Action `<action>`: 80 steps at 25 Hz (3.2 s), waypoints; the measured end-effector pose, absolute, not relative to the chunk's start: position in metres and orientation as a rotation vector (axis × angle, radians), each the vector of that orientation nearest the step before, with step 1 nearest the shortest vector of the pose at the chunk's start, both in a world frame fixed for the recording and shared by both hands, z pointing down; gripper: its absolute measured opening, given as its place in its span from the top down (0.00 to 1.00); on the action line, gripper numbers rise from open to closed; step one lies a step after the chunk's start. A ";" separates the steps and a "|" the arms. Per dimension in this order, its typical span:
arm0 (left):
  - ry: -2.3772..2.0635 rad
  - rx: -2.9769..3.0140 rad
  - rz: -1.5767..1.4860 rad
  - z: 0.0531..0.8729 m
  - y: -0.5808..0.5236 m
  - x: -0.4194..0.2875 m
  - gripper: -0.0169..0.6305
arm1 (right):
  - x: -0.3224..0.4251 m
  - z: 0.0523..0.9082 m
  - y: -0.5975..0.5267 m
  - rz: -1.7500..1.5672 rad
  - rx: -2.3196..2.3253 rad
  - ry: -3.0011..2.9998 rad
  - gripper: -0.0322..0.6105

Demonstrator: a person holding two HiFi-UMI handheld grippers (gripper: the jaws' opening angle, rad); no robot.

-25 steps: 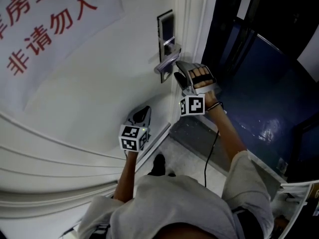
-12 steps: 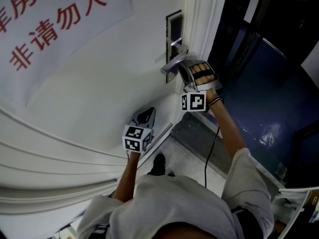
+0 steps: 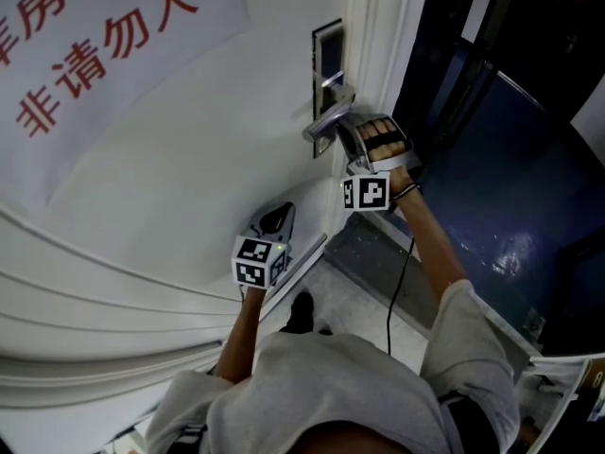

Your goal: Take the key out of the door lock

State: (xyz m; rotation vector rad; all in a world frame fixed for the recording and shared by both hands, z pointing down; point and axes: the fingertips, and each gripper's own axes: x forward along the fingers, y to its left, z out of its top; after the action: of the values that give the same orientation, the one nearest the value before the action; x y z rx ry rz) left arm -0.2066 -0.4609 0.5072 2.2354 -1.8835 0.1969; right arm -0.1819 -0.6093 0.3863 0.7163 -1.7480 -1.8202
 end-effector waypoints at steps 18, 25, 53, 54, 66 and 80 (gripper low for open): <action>-1.897 2.216 0.188 0.505 -0.460 -0.207 0.95 | -0.180 0.386 -0.608 -1.805 0.692 -1.791 0.90; -1.894 2.227 0.182 0.502 -0.460 -0.206 0.95 | -0.166 0.386 -0.604 -1.814 0.702 -1.805 0.90; -1.762 2.363 0.193 0.496 -0.501 -0.156 0.95 | -0.042 0.411 -0.587 -0.621 1.109 -2.610 0.90; -1.756 2.368 0.191 0.496 -0.503 -0.154 0.95 | -0.035 0.416 -0.586 -0.551 1.133 -2.633 0.90; -1.702 2.410 0.183 0.497 -0.519 -0.140 0.95 | 0.046 0.469 -0.565 -0.126 1.409 -2.661 0.90; -1.654 2.438 0.180 0.501 -0.511 -0.119 0.95 | 0.104 0.474 -0.519 -0.115 1.568 -2.567 0.90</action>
State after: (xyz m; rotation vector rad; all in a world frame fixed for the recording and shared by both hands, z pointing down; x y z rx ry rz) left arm -0.1185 -0.5110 0.5008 2.4376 -1.6538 0.1802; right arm 0.1042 -0.5192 0.4742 1.5683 -2.5670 -0.1154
